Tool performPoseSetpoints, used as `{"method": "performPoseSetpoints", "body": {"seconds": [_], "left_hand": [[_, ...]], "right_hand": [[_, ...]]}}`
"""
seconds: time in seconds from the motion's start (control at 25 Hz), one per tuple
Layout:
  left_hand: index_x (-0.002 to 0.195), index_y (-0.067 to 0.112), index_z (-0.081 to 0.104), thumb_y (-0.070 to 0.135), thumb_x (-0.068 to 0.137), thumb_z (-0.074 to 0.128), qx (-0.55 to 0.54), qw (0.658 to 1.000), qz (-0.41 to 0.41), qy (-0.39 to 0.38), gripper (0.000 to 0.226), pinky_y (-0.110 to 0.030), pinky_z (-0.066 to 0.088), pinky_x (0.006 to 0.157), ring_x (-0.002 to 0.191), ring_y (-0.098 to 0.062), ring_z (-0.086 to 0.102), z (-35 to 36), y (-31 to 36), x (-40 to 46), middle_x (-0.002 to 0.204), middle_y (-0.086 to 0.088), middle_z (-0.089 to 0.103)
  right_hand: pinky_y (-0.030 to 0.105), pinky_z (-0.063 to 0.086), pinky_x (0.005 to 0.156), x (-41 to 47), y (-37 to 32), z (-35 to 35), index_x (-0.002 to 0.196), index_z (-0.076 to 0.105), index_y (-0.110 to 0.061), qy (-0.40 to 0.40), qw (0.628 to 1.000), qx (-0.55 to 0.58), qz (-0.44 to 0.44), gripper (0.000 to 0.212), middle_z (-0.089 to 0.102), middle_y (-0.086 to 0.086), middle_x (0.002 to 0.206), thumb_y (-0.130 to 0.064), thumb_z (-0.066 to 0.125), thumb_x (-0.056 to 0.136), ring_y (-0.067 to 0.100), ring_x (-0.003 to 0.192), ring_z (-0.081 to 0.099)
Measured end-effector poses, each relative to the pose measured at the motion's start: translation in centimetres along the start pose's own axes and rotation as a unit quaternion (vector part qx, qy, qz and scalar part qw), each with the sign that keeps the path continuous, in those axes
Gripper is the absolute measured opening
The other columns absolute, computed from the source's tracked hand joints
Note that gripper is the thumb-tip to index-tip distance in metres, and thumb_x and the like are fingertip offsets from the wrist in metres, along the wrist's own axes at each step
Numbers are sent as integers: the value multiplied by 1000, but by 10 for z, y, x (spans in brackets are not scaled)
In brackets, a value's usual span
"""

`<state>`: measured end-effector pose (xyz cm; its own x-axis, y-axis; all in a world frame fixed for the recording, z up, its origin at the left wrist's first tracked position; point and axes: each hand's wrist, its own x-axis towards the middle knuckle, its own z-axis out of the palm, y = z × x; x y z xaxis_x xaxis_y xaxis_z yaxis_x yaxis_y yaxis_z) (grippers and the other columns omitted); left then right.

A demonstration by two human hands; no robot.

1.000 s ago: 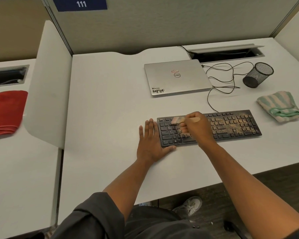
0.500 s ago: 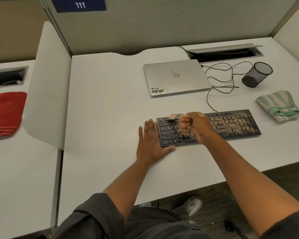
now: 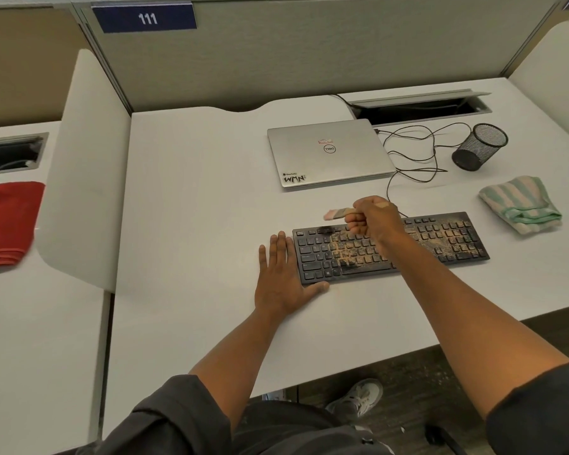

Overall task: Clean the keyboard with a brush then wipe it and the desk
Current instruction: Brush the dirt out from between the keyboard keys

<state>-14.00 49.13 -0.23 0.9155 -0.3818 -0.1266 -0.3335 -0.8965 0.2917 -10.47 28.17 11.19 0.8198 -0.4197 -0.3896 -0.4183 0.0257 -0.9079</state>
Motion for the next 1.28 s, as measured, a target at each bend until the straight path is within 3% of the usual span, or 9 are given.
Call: {"method": "performPoseSetpoints", "body": {"seconds": [0.12,0.2,0.32,0.4,0.52,0.68,0.88,1.12,1.28], "left_hand": [[160,3,-6,99,73,23,2,1000,1,1,133,-52,-13,124,154,-27,-21,0,0,-1,168,-17,-13],[160,3,-6,99,73,22,2,1000,-1,-1,133,-52,-12,124,154,-27,-21,0,0,-1,168,-17,-13],[160,3,-6,99,73,22,2,1000,1,3,133,-52,-11,124,154,-27,-21,0,1,-1,168,-17,-13],[160,3,-6,99,74,23,1,1000,1,3,132,-52,-11,124,155,-27,-20,0,0,-2,168,-17,-13],[160,3,-6,99,74,24,1,1000,0,5,132,-52,-11,124,155,-27,-20,0,1,-2,168,-17,-13],[160,3,-7,98,75,26,-2,1000,0,5,132,-52,-12,124,154,-27,-21,0,1,-2,168,-17,-14],[160,4,-8,98,74,24,-4,1000,1,3,132,-52,-12,124,154,-27,-21,-1,1,-2,168,-17,-14],[160,3,-7,98,75,25,-7,1000,3,7,132,-52,-12,124,155,-28,-19,-1,1,-3,168,-18,-12],[160,3,-7,98,74,23,-3,1000,3,5,132,-53,-11,124,155,-28,-19,-1,1,-3,168,-18,-12]], "right_hand": [[35,60,66,0,4,2,96,64,-6,-32,997,-69,-8,3,75,12,75,-6,61,94,22,61,67],[42,59,71,-1,5,-3,91,65,-10,-13,988,-150,-34,6,76,9,73,-5,61,91,24,62,71],[34,57,59,-2,-4,-11,81,65,-11,38,964,-245,-95,10,75,3,67,-8,62,90,16,51,69],[33,58,58,-3,-8,-13,76,64,-12,34,967,-228,-105,16,75,5,68,-8,64,92,18,53,69],[37,62,61,-2,1,-10,84,66,-9,15,975,-201,-95,9,75,4,68,-12,67,92,22,58,71],[35,56,69,0,5,-13,84,63,-11,86,936,-311,-142,11,71,3,80,-19,69,89,22,75,69],[42,63,63,-4,3,-8,91,66,-4,47,963,-234,-126,21,75,6,72,-23,75,90,17,56,72],[42,63,66,-5,5,-13,84,64,-7,32,942,-311,-123,17,73,9,68,-21,73,89,21,57,72],[45,62,71,-8,2,-12,86,63,-12,44,948,-284,-140,16,74,6,75,-24,73,89,22,65,73]]}}
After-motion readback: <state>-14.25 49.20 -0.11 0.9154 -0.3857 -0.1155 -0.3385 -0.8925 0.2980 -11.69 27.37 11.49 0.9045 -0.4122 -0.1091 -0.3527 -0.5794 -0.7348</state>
